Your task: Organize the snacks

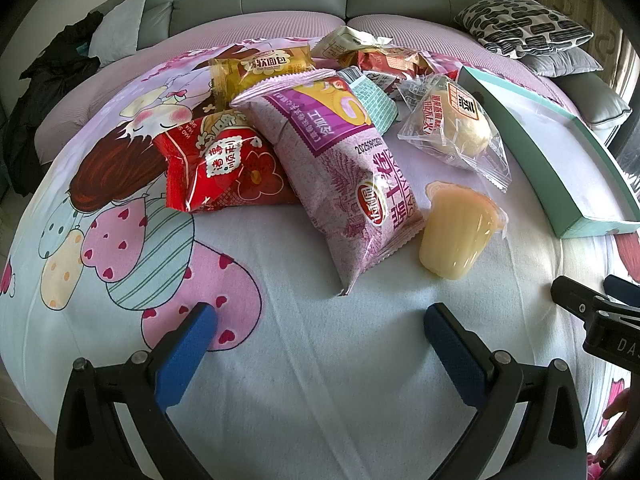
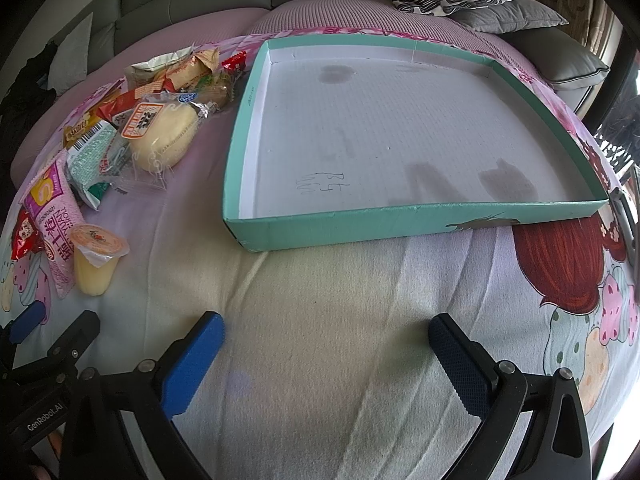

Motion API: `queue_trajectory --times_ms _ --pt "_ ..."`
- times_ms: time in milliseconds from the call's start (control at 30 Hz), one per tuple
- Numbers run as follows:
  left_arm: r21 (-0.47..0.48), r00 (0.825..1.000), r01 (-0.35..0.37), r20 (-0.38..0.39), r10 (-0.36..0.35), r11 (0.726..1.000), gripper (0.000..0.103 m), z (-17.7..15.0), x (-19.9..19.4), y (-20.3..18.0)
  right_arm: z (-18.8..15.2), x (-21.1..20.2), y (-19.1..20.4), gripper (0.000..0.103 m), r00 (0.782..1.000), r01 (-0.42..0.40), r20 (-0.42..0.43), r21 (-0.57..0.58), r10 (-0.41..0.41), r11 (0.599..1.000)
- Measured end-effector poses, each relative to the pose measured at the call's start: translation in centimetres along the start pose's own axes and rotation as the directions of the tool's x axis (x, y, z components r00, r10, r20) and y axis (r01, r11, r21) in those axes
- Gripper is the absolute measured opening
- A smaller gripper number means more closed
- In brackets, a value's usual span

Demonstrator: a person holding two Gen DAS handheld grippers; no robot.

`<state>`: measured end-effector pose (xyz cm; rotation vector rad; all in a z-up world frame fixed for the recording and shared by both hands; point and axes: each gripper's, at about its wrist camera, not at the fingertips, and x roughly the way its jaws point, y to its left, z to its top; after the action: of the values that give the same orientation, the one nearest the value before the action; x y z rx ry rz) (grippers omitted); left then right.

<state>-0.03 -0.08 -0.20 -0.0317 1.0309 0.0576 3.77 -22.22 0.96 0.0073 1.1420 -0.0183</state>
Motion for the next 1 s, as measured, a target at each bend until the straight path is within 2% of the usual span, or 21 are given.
queue_trajectory --times_ms 433,1000 --pt "0.001 1.000 0.001 -0.001 -0.001 1.000 0.103 0.0 0.0 0.0 0.0 0.0 0.0 0.103 1.000 -0.003 0.000 0.002 0.003 1.000" --pt "0.046 1.000 0.023 0.004 -0.023 0.999 0.103 1.1 0.0 0.1 0.0 -0.3 0.1 0.103 1.000 -0.007 0.013 0.010 0.007 1.000"
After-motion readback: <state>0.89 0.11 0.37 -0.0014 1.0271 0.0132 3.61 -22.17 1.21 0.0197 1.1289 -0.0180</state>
